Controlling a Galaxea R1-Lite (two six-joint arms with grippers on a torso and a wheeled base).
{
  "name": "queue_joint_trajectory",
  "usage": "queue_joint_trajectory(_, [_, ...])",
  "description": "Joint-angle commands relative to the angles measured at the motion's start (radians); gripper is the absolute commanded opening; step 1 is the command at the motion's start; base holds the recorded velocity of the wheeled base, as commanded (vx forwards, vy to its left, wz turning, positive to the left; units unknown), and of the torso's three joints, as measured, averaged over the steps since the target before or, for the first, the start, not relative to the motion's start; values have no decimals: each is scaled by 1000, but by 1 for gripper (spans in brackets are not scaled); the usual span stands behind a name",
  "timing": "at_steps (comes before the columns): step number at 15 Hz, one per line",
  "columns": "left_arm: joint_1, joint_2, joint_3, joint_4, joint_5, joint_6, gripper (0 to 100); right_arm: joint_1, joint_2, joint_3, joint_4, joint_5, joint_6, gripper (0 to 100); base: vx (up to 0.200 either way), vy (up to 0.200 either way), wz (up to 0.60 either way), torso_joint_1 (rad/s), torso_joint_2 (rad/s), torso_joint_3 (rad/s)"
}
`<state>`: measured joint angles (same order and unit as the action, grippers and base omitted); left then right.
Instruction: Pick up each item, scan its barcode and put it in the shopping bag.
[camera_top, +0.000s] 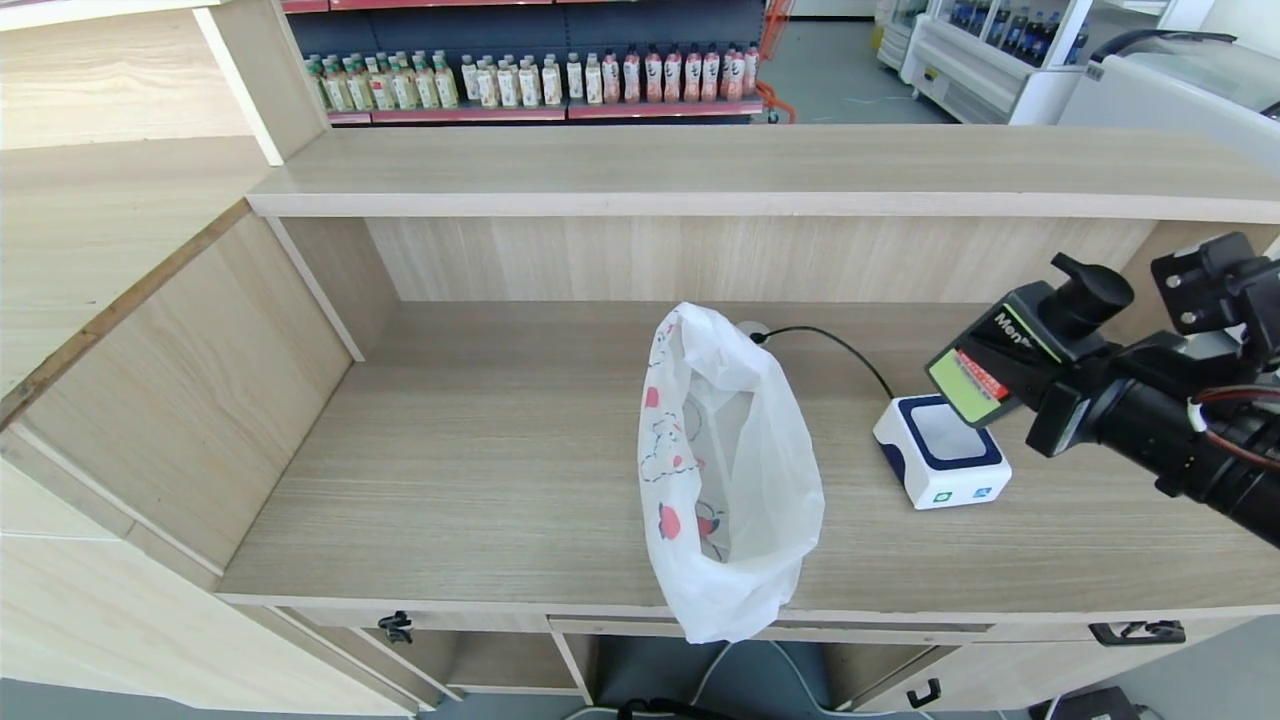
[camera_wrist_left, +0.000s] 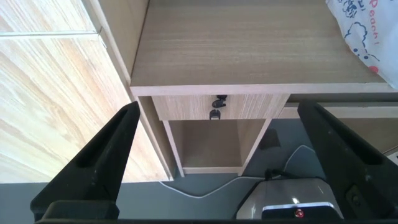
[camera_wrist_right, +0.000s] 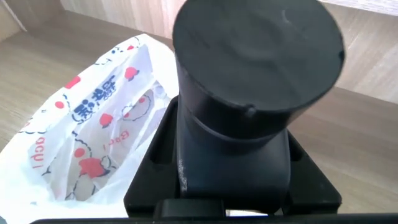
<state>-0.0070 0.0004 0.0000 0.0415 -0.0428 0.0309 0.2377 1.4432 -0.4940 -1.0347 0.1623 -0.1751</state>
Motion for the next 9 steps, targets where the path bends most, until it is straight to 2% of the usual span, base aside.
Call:
queue_joint_trajectory(1, [-1, 0, 0, 0, 0, 0, 100, 37, 80, 51, -70, 6, 13, 0, 0, 0, 0, 0, 0, 0])
queue_joint_trajectory(3, [1, 0, 0, 0, 0, 0, 100, 61, 171, 114, -217, 22, 14, 0, 0, 0, 0, 0, 0, 0])
queue_joint_trajectory(4, [-1, 0, 0, 0, 0, 0, 100, 63, 275, 152, -361, 54, 16, 0, 0, 0, 0, 0, 0, 0])
queue_joint_trajectory(6, [-1, 0, 0, 0, 0, 0, 100, 61, 433, 163, -536, 88, 28, 0, 0, 0, 0, 0, 0, 0])
queue_joint_trajectory(9, [1, 0, 0, 0, 0, 0, 100, 71, 477, 152, -536, 164, 63, 0, 0, 0, 0, 0, 0, 0])
